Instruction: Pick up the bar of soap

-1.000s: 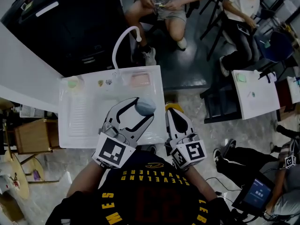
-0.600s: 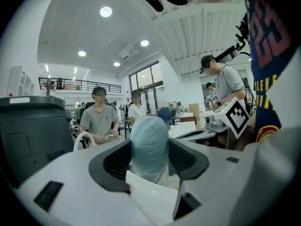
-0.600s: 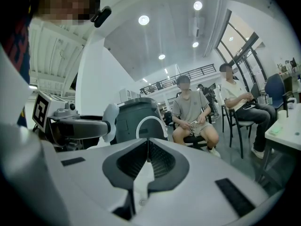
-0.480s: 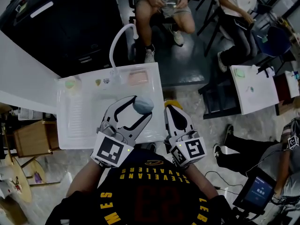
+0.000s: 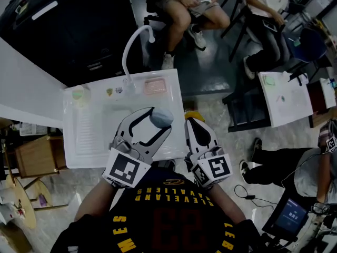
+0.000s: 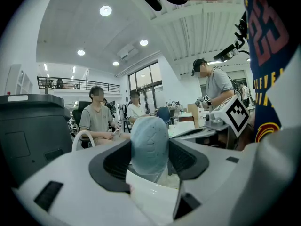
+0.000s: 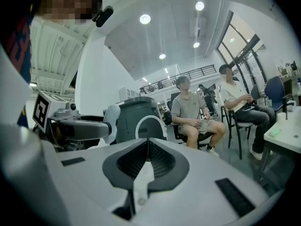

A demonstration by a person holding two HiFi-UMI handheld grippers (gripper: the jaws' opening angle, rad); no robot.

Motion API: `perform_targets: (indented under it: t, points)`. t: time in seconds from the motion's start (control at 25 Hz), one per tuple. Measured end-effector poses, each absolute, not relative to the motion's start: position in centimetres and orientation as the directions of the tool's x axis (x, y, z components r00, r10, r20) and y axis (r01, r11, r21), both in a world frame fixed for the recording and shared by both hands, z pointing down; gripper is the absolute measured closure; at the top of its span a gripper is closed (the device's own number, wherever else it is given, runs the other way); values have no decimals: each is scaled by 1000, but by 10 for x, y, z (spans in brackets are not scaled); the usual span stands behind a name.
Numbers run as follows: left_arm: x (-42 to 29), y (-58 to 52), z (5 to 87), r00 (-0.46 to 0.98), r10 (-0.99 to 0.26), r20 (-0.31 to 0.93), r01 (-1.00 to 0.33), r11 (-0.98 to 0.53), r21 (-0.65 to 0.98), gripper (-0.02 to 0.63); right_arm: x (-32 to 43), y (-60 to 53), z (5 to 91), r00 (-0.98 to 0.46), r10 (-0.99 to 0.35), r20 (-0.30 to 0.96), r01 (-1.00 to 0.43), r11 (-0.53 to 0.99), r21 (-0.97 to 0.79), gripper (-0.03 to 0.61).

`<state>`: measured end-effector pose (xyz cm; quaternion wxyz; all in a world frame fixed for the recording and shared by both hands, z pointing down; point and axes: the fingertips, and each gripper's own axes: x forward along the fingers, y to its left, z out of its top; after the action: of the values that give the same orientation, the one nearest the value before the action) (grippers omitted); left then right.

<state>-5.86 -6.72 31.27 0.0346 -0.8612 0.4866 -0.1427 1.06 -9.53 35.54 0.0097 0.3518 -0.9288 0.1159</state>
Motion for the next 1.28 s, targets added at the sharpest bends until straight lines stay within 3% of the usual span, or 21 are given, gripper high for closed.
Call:
perform_targets:
  t: [1.28]
  points:
    - [-70,-97,326,502,-831,241,-828,-542,-143,349,0,-110,368,-751,-646,136,-659,721,-215,558]
